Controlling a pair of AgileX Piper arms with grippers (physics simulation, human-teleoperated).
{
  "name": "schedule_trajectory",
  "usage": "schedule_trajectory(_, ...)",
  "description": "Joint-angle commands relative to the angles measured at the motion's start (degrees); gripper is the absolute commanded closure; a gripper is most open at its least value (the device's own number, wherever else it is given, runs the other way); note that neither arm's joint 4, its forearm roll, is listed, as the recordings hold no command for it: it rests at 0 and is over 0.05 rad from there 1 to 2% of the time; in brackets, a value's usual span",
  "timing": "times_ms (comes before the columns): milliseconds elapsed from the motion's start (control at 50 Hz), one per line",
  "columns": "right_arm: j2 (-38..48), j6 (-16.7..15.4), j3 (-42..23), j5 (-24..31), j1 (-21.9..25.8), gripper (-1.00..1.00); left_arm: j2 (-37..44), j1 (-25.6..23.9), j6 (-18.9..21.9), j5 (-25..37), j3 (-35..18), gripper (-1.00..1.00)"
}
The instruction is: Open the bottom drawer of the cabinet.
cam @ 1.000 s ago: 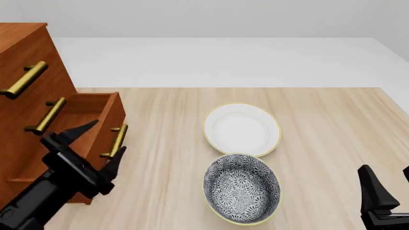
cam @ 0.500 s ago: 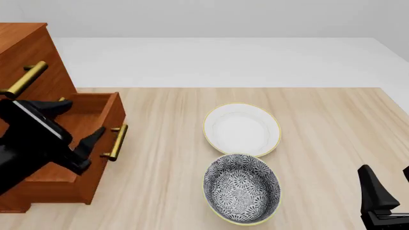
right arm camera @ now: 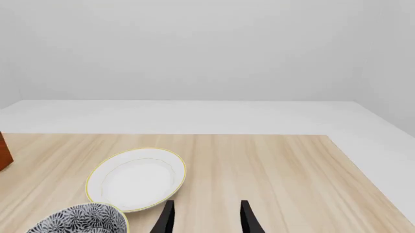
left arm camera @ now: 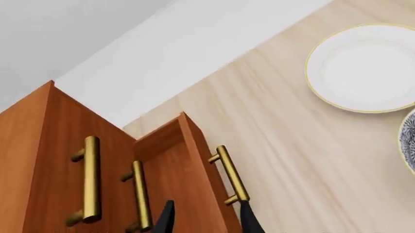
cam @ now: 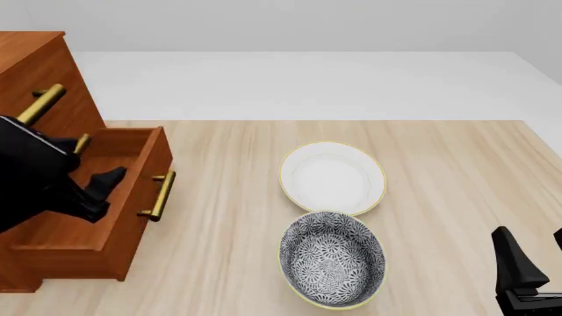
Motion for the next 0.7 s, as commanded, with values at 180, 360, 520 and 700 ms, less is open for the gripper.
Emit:
schedule_trajectory(180, 0.00, -0.01, 0.00, -0.01, 0.00, -1.00, 6.18, 1.61, -4.22, 0.71, -1.15, -1.00)
schedule_trajectory(360, 0.00, 0.00, 0.00, 0.00, 0.00, -1.00, 9.05, 3.05, -7.17, 0.90, -2.30, -1.00)
schedule_trajectory(520, 0.00, 0.00, 0.00, 0.01, 0.00, -1.00, 11.46, 3.93, -10.39, -0.04, -2.30, -1.00)
schedule_trajectory(700, 0.00, 0.01, 0.00, 0.00, 0.00, -1.00, 13.84, 4.49, -12.53, -1.04, -1.99, -1.00)
